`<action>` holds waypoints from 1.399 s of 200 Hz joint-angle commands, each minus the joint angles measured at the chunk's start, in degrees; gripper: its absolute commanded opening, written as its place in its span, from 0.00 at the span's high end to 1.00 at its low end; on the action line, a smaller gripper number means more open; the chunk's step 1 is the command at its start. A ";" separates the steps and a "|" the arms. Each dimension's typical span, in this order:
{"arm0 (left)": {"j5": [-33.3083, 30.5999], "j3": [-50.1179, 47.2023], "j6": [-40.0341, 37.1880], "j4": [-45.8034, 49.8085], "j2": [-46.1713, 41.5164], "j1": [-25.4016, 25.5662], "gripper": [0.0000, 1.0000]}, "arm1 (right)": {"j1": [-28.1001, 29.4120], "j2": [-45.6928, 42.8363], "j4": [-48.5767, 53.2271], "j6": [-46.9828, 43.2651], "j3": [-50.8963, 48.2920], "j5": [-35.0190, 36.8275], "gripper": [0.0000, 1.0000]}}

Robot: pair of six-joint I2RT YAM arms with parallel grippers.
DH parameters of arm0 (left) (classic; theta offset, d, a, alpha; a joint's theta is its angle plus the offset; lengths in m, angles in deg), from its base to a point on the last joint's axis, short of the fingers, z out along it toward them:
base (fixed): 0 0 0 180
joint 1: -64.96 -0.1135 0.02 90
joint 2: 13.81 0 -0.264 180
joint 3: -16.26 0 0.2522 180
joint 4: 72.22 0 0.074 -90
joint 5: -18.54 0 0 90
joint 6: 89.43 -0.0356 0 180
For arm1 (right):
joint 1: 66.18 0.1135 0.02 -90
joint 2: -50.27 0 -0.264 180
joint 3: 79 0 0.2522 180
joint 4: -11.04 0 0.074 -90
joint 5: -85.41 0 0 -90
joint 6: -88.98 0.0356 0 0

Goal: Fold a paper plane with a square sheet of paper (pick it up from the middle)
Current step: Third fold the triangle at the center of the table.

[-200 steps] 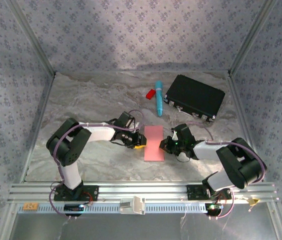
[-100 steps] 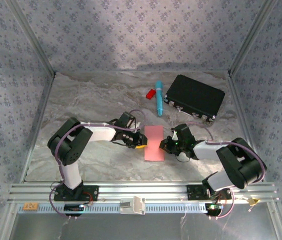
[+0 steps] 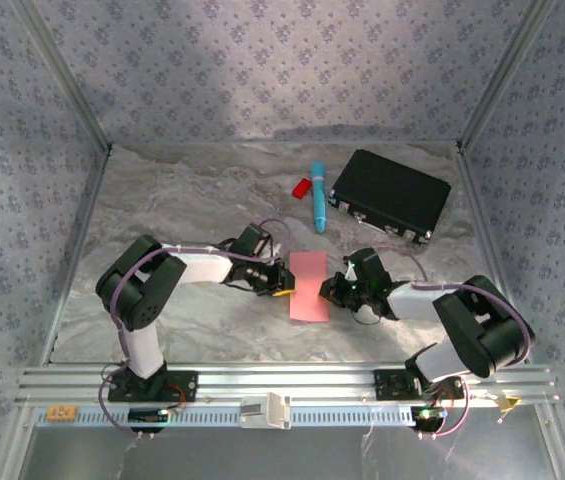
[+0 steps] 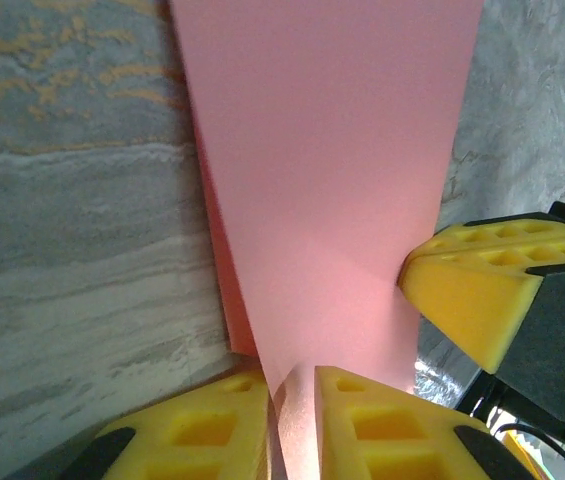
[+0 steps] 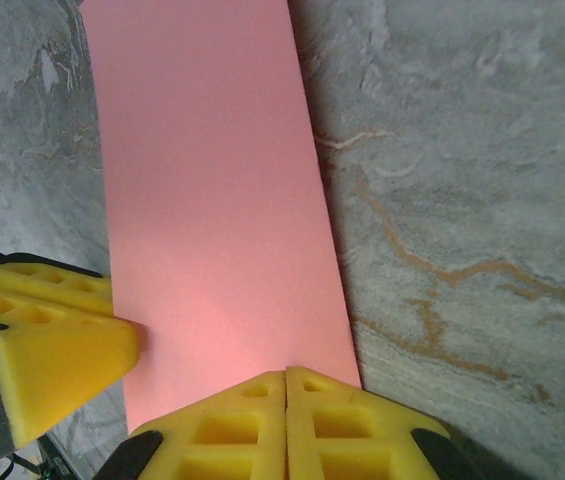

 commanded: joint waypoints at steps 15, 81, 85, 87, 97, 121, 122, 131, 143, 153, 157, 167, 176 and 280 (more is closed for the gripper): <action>0.16 -1.21 0.28 -1.56 -1.91 -0.17 0.90 | -0.23 1.09 2.55 0.08 -1.66 1.76 0.91; -0.18 -3.33 1.13 -1.22 -5.33 -1.63 0.99 | 2.33 -8.31 6.29 -4.87 0.54 4.76 0.80; -0.03 -3.51 1.20 -0.98 -5.59 -1.76 0.99 | 2.68 -9.07 7.30 -5.53 0.84 5.72 0.80; 0.04 -3.60 1.22 -0.88 -5.66 -1.91 0.99 | 3.20 -9.95 8.45 -6.17 1.27 6.71 0.80; 0.56 -4.05 1.31 -0.39 -6.42 -2.39 0.99 | 5.31 -12.33 11.53 -8.34 2.51 10.28 0.78; 1.12 -4.79 1.25 1.19 -8.13 -3.30 0.99 | 12.19 -18.10 15.47 -15.58 4.63 19.48 0.61; 1.18 -4.75 1.19 1.29 -8.22 -3.36 0.99 | 12.31 -18.27 15.53 -15.87 4.61 19.82 0.60; 1.62 -4.63 0.99 2.09 -8.48 -3.55 0.99 | 14.32 -19.64 15.29 -17.82 4.67 22.13 0.51; 2.09 -4.50 1.01 2.65 -8.73 -3.83 0.99 | 16.95 -20.72 13.67 -21.53 4.33 24.05 0.46; 2.28 -4.52 1.13 2.80 -9.07 -3.88 0.99 | 19.62 -20.78 11.67 -25.59 3.78 26.19 0.44; 2.35 -4.47 1.23 2.87 -9.16 -3.86 0.99 | 20.83 -20.62 11.10 -26.99 3.67 27.55 0.44; 2.32 -4.46 1.48 3.14 -9.45 -3.91 0.99 | 23.61 -19.74 9.96 -30.95 3.62 29.99 0.44; 2.33 -4.39 1.79 3.38 -9.63 -3.97 0.99 | 25.89 -18.52 9.62 -34.18 4.06 31.74 0.44; 2.49 -3.84 3.46 3.89 -10.41 -4.40 0.99 | 48.05 1.11 1.44 -58.55 9.00 61.02 0.40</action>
